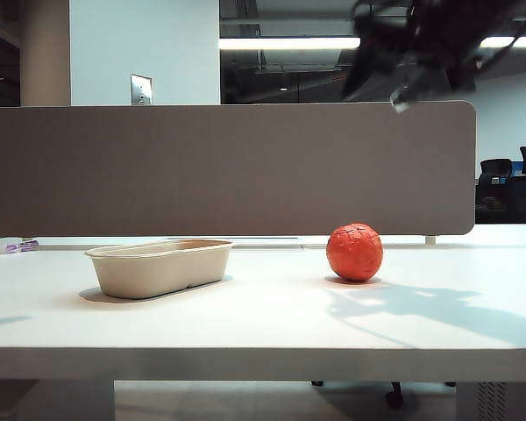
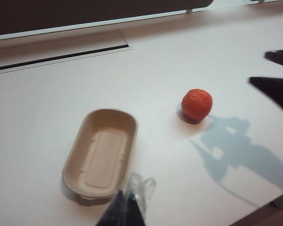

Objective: Pick up the orange and place it into the paper lunchbox.

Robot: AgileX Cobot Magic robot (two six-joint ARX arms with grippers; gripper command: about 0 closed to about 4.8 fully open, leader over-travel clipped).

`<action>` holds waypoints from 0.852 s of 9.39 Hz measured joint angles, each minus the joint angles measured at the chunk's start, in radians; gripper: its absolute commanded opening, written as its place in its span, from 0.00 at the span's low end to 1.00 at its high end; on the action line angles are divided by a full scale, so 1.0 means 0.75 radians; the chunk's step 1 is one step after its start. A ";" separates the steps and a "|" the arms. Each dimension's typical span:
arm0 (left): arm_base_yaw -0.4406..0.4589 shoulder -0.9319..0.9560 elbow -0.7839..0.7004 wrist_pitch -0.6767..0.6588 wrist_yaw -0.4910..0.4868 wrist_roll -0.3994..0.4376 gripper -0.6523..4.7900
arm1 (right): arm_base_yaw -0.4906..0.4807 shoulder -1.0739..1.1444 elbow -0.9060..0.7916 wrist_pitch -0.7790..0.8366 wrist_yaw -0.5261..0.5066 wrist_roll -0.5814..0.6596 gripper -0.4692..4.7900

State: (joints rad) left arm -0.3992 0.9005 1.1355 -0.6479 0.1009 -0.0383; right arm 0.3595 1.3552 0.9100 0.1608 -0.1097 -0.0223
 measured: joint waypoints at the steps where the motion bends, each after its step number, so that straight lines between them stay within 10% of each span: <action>1: 0.000 0.000 0.000 0.001 0.014 0.000 0.11 | -0.011 0.047 0.000 0.056 -0.011 0.002 1.00; 8: 0.000 0.005 0.000 0.001 0.041 0.000 0.11 | -0.085 0.766 0.235 0.592 -0.123 0.004 1.00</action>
State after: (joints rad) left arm -0.3992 0.9039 1.1355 -0.6476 0.1314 -0.0383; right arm 0.2955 1.9297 1.0866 0.6044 -0.2016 -0.0196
